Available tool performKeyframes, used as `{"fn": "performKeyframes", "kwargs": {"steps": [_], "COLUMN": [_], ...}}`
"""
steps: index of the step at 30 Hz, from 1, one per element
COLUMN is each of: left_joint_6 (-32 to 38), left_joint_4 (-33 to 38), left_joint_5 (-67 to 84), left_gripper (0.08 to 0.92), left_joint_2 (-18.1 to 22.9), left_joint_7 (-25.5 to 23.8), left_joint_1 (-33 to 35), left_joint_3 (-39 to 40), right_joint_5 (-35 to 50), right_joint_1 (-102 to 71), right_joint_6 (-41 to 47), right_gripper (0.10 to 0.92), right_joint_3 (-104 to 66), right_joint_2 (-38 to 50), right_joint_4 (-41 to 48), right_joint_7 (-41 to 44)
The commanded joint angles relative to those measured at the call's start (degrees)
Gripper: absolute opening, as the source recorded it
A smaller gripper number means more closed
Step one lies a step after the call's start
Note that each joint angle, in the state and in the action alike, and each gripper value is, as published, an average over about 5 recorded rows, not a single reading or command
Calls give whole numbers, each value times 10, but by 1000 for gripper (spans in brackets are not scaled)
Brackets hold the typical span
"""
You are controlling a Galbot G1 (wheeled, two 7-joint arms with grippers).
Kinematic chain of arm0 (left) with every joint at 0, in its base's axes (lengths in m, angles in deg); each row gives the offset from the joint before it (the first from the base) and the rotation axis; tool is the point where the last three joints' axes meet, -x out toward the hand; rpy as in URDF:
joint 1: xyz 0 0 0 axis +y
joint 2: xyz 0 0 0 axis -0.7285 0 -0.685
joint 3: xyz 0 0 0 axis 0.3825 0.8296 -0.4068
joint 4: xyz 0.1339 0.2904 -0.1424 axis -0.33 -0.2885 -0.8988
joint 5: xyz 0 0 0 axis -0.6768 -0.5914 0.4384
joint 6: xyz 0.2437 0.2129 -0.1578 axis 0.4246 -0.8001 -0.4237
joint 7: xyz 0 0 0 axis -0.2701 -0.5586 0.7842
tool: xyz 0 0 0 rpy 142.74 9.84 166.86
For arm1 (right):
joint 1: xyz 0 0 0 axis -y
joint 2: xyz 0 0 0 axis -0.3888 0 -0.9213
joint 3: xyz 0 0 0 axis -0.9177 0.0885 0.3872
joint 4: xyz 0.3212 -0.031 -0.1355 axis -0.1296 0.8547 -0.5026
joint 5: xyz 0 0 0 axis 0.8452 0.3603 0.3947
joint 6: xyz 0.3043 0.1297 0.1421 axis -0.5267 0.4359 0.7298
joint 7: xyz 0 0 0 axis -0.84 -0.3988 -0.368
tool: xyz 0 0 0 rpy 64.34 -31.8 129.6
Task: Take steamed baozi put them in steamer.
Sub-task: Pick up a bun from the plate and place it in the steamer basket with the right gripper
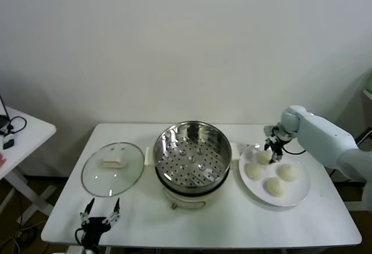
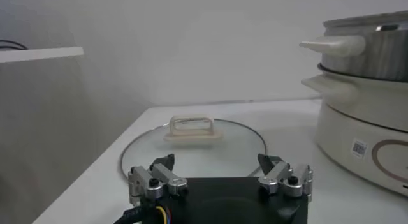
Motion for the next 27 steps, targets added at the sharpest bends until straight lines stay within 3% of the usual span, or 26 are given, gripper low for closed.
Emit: {"fn": "performKeyframes", "kwargs": {"steps": [1, 11, 19, 27], "left_joint_6": [0, 1, 2, 4], "left_joint_4": [1, 6, 9, 4], "left_joint_5": [-2, -7, -12, -16], "left_gripper": [823, 823, 823, 823], "left_joint_2": [0, 1, 2, 4], "left_joint_7": [1, 2, 2, 4], "left_joint_1": [1, 3, 4, 2], "left_joint_3": [0, 2, 5, 10], "right_joint_5": [4, 109, 200, 158], "right_joint_1": [9, 205, 399, 493], "right_joint_6": [0, -30, -85, -225], "right_gripper": [626, 625, 608, 589], "right_joint_3": [4, 172, 249, 278], "right_joint_2": [2, 61, 34, -53], "right_joint_4": [-10, -176, -290, -403], "right_joint_7": [1, 21, 39, 22]}}
